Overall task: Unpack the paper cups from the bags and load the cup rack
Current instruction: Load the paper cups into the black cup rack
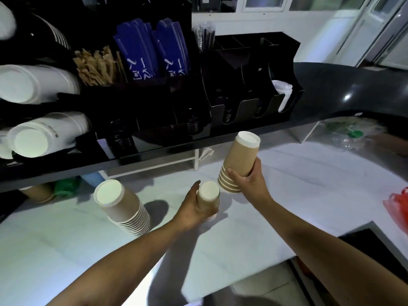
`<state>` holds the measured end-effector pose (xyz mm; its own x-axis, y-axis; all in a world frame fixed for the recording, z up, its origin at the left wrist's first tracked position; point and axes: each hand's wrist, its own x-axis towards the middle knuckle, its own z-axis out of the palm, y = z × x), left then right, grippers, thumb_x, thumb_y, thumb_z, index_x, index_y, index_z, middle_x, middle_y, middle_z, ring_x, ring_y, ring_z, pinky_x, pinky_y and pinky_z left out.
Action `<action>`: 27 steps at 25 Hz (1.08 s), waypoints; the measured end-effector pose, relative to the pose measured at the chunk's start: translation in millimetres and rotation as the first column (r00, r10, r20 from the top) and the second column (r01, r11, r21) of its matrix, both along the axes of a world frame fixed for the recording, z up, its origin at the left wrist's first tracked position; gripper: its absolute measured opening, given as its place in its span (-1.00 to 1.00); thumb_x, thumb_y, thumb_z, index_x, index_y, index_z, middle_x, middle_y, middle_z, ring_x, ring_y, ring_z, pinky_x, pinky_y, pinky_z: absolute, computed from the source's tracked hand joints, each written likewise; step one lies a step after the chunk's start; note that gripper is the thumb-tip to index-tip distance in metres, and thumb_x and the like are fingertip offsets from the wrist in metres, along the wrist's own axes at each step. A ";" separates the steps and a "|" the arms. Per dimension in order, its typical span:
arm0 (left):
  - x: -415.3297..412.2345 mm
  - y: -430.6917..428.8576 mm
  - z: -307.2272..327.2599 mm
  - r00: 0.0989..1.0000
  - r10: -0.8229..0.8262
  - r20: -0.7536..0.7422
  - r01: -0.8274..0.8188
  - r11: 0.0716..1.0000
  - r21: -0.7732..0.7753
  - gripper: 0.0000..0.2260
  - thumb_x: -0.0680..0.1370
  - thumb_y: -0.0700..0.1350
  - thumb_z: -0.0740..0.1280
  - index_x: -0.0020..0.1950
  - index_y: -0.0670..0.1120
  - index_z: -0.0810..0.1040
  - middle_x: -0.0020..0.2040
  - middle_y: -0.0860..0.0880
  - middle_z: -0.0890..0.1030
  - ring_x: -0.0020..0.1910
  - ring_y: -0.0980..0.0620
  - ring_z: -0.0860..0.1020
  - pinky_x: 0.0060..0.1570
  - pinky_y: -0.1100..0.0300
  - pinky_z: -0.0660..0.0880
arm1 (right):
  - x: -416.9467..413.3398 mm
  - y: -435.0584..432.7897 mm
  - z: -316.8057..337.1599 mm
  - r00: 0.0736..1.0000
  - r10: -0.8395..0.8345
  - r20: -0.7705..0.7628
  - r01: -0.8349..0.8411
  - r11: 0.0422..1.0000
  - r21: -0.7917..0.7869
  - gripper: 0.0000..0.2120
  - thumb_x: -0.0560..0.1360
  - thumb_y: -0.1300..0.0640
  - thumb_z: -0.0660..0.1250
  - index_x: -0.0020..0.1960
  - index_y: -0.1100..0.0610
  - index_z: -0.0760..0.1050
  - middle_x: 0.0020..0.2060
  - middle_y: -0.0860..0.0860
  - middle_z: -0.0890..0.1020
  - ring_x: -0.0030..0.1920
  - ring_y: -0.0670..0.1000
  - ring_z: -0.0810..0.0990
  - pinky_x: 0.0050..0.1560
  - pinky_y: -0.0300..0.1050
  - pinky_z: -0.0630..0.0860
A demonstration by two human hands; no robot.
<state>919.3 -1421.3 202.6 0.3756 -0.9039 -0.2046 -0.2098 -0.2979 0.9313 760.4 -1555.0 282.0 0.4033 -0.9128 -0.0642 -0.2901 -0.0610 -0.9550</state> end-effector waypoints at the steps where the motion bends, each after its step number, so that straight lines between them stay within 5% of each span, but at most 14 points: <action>1: 0.8 -0.7 11.2 0.998 0.003 0.055 -0.002 1.000 -0.012 -0.09 0.29 0.23 0.55 0.53 0.08 0.22 0.40 0.18 0.43 0.33 0.25 0.43 0.35 0.24 0.35 | -0.6 -1.1 1.1 1.000 0.019 -0.002 -0.019 1.000 -0.007 -0.16 0.39 -0.09 0.56 0.48 0.00 0.14 0.25 -0.03 0.50 0.18 -0.01 0.56 0.09 -0.06 0.60; 3: 4.9 -5.2 32.0 0.969 -0.055 0.242 0.067 0.997 -0.041 -0.16 0.40 0.29 0.47 0.57 0.14 0.15 0.49 0.21 0.28 0.41 0.26 0.30 0.40 0.28 0.25 | -2.8 -4.0 3.8 0.999 0.043 -0.010 -0.043 0.999 -0.021 -0.16 0.39 -0.08 0.56 0.48 -0.01 0.14 0.23 -0.06 0.48 0.17 -0.02 0.55 0.01 -0.19 0.56; 6: 11.1 -17.6 52.3 0.804 -0.289 0.519 0.293 0.953 0.078 -0.34 0.49 0.35 0.33 0.52 0.28 0.16 0.51 0.21 0.22 0.44 0.19 0.30 0.37 0.21 0.32 | -7.1 -9.5 1.4 0.998 0.064 -0.009 -0.064 0.998 -0.014 -0.18 0.38 -0.08 0.56 0.46 -0.06 0.14 0.22 -0.09 0.47 0.18 -0.03 0.54 -0.02 -0.25 0.52; 9: 10.8 -29.6 52.1 0.670 -0.421 0.611 0.365 0.904 0.223 -0.44 0.54 0.24 0.32 0.49 0.14 0.27 0.39 0.02 0.33 0.30 -0.04 0.46 0.30 0.08 0.43 | -7.6 -12.6 -0.6 0.996 0.092 -0.005 -0.092 0.996 0.001 -0.17 0.37 -0.06 0.58 0.45 -0.10 0.13 0.25 -0.11 0.47 0.21 -0.04 0.53 0.04 -0.21 0.52; 13: 9.3 -33.9 39.7 0.625 -0.397 0.672 0.359 0.911 0.204 -0.54 0.56 0.12 0.32 0.40 -0.02 0.36 0.27 -0.09 0.39 0.15 -0.15 0.52 0.20 0.05 0.47 | -7.1 -13.3 -6.9 0.993 0.119 0.002 -0.119 0.992 0.034 -0.14 0.37 0.02 0.59 0.47 -0.09 0.13 0.24 -0.19 0.47 0.23 -0.07 0.52 0.10 -0.21 0.54; 22: 10.7 -30.8 38.4 0.619 -0.412 0.669 0.389 0.901 0.194 -0.45 0.58 0.17 0.30 0.47 -0.07 0.30 0.36 -0.10 0.33 0.24 -0.17 0.50 0.22 0.08 0.44 | -17.7 -5.5 -7.1 0.989 0.143 -0.032 -0.141 0.989 0.053 -0.11 0.36 -0.07 0.60 0.49 -0.09 0.13 0.31 -0.07 0.48 0.26 -0.02 0.53 0.22 0.02 0.57; 24: 11.1 -26.6 51.6 0.595 -0.438 0.674 0.358 0.895 0.266 -0.29 0.56 0.31 0.21 0.58 -0.01 0.10 0.55 -0.02 0.18 0.48 -0.12 0.30 0.41 0.02 0.33 | -16.1 -5.4 11.1 0.988 0.148 -0.046 -0.147 0.989 0.025 -0.12 0.37 -0.06 0.59 0.50 -0.07 0.13 0.29 -0.08 0.48 0.24 -0.03 0.54 0.17 -0.06 0.57; 27: 18.6 -28.1 82.7 0.717 -0.311 0.624 0.297 0.946 0.130 -0.22 0.56 0.33 0.22 0.62 0.11 -0.10 0.64 0.09 -0.03 0.60 -0.03 0.06 0.52 -0.05 0.20 | -6.9 -10.3 49.8 0.982 0.183 -0.054 -0.185 0.982 -0.030 -0.12 0.39 -0.01 0.58 0.52 -0.04 0.11 0.26 -0.10 0.49 0.21 -0.09 0.54 0.08 -0.19 0.53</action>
<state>937.9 -1449.5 285.3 0.1295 -0.9907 -0.0408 -0.8259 -0.1306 0.5484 753.6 -1565.3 331.9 0.5615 -0.8254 -0.0581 -0.3187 -0.1509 -0.9358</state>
